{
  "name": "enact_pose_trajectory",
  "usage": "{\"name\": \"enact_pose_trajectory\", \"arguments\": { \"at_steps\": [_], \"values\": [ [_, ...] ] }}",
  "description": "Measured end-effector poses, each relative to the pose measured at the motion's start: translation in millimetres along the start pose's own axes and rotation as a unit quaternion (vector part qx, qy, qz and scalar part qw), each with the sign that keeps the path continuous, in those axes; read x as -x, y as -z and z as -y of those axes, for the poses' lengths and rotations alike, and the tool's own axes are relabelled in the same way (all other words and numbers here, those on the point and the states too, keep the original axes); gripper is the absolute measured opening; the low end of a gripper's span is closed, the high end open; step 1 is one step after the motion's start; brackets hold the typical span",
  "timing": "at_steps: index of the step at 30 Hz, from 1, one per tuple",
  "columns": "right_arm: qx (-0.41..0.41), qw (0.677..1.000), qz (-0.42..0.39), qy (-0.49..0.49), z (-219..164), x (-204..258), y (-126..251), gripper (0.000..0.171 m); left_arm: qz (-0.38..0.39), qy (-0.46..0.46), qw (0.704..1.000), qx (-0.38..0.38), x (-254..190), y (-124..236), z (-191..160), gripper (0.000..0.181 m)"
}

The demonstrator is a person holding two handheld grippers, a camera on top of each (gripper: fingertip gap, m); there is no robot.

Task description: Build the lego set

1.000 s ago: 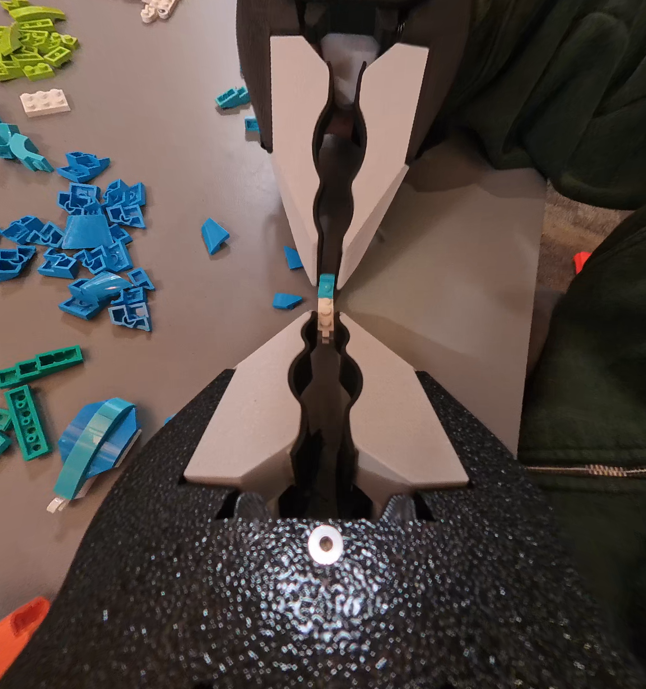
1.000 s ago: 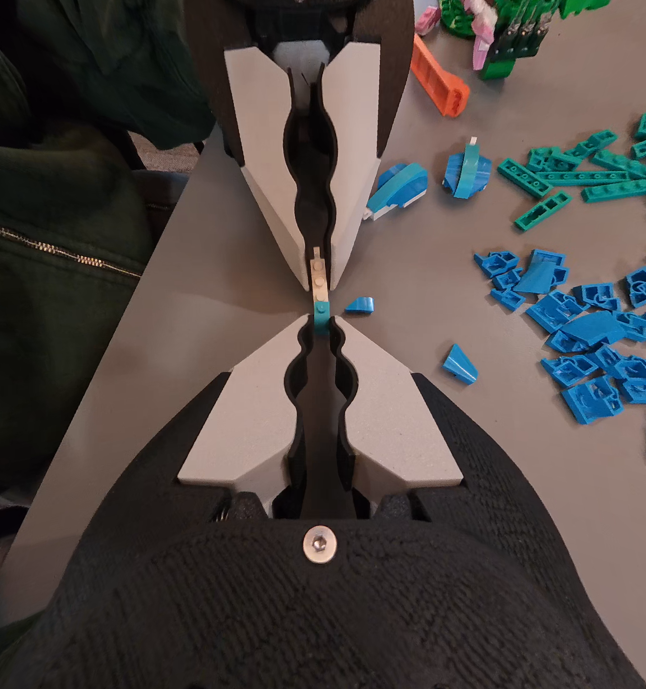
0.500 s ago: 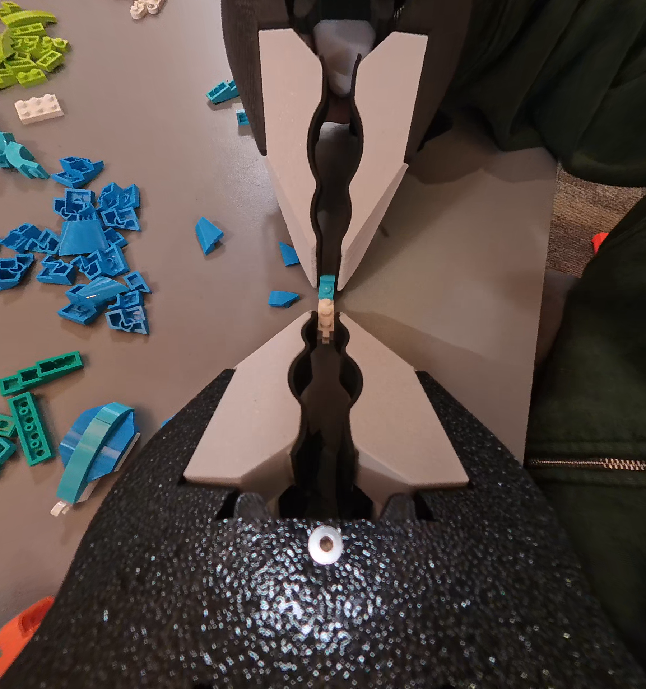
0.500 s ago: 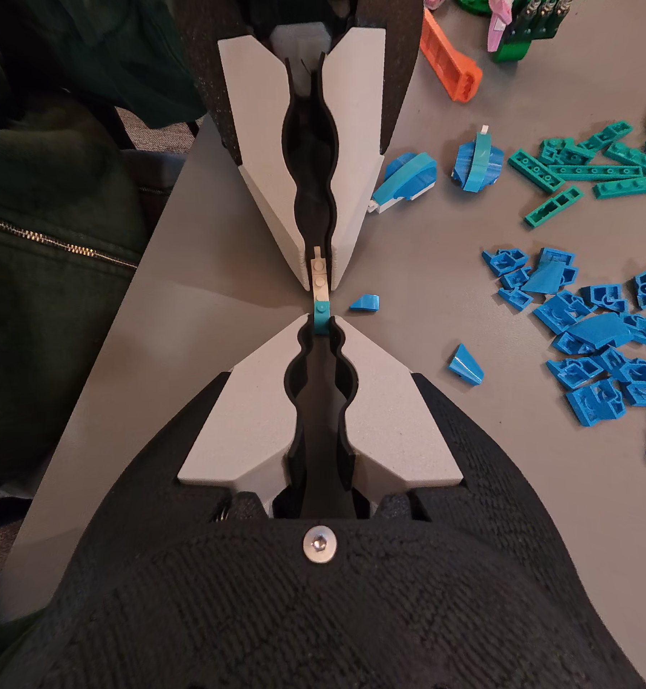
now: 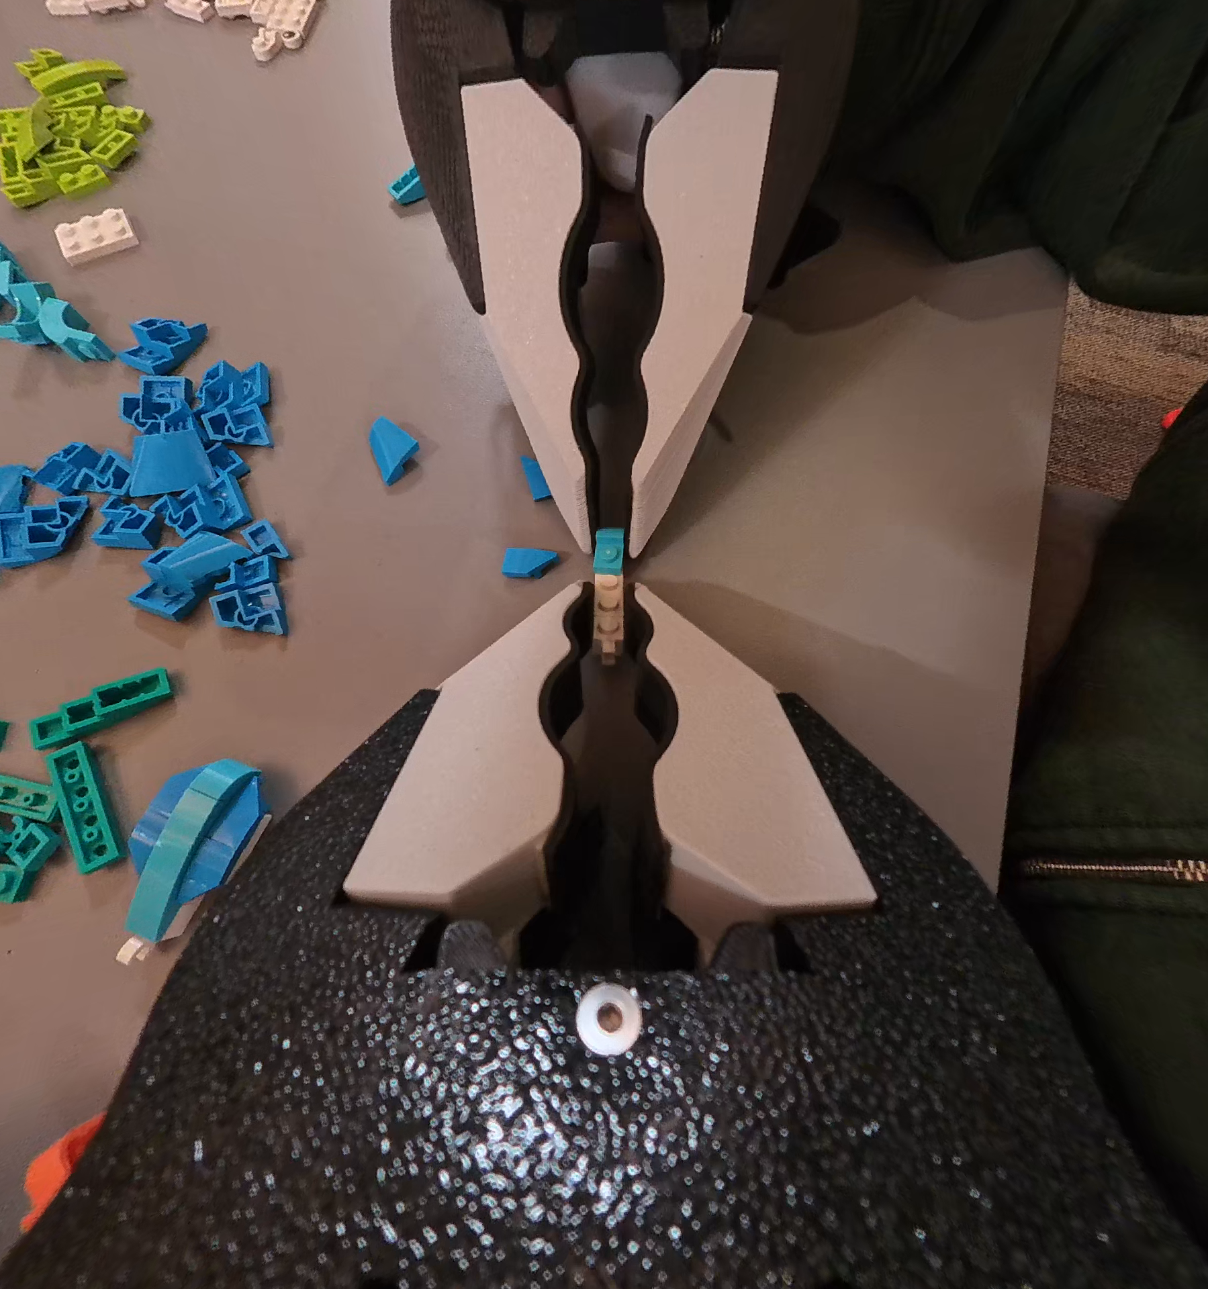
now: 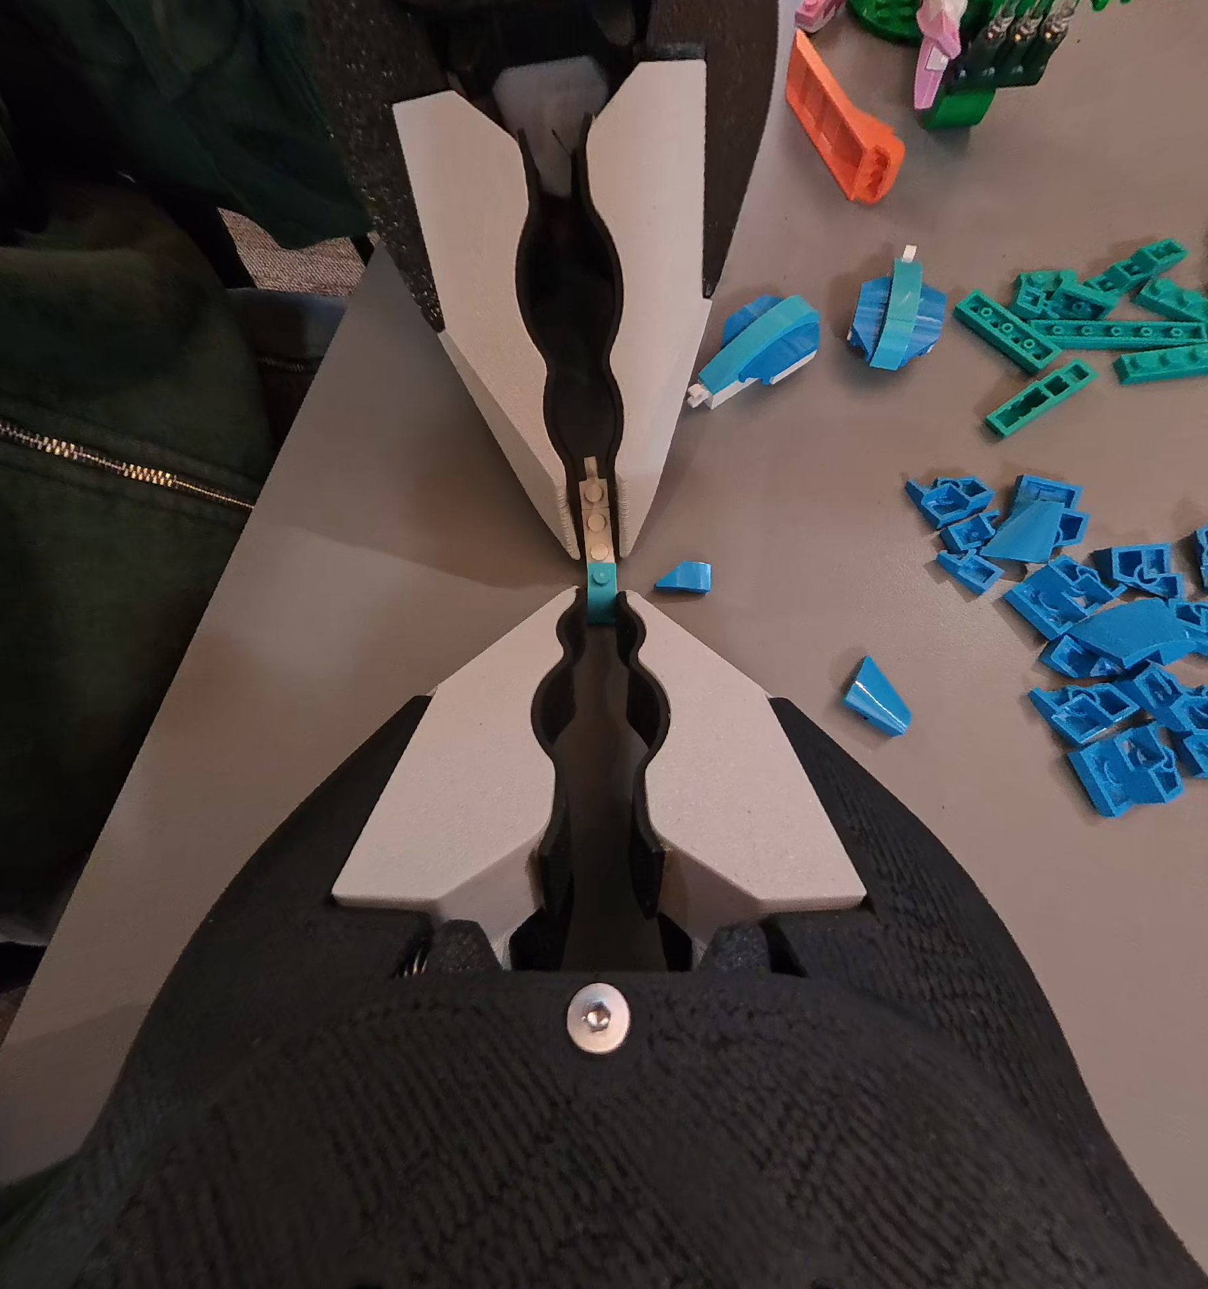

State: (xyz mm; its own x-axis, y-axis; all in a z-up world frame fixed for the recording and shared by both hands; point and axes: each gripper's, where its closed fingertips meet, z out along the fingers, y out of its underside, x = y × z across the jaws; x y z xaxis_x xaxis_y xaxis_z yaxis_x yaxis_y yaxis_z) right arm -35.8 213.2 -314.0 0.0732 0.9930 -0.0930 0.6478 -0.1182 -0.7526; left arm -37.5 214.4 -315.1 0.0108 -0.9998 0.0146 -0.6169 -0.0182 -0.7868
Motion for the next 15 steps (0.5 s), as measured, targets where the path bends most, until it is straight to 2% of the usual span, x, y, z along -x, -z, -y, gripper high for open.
{"name": "enact_pose_trajectory", "arguments": {
  "at_steps": [1,11,15],
  "values": [
    [0.002,1.0,-0.002,0.002,-0.1,0.0,-0.1,0.007,-0.001,0.0,1.0,0.001,0.0,0.1,-0.2,0.007],
    [0.004,1.0,-0.005,-0.003,1.4,0.3,-1.7,0.007,-0.002,0.002,1.0,-0.002,0.2,2.3,0.1,0.006],
    [-0.022,1.0,-0.008,-0.004,9.1,-1.5,3.9,0.007,-0.007,0.021,0.999,-0.032,2.7,8.1,7.1,0.006]
  ]
}}
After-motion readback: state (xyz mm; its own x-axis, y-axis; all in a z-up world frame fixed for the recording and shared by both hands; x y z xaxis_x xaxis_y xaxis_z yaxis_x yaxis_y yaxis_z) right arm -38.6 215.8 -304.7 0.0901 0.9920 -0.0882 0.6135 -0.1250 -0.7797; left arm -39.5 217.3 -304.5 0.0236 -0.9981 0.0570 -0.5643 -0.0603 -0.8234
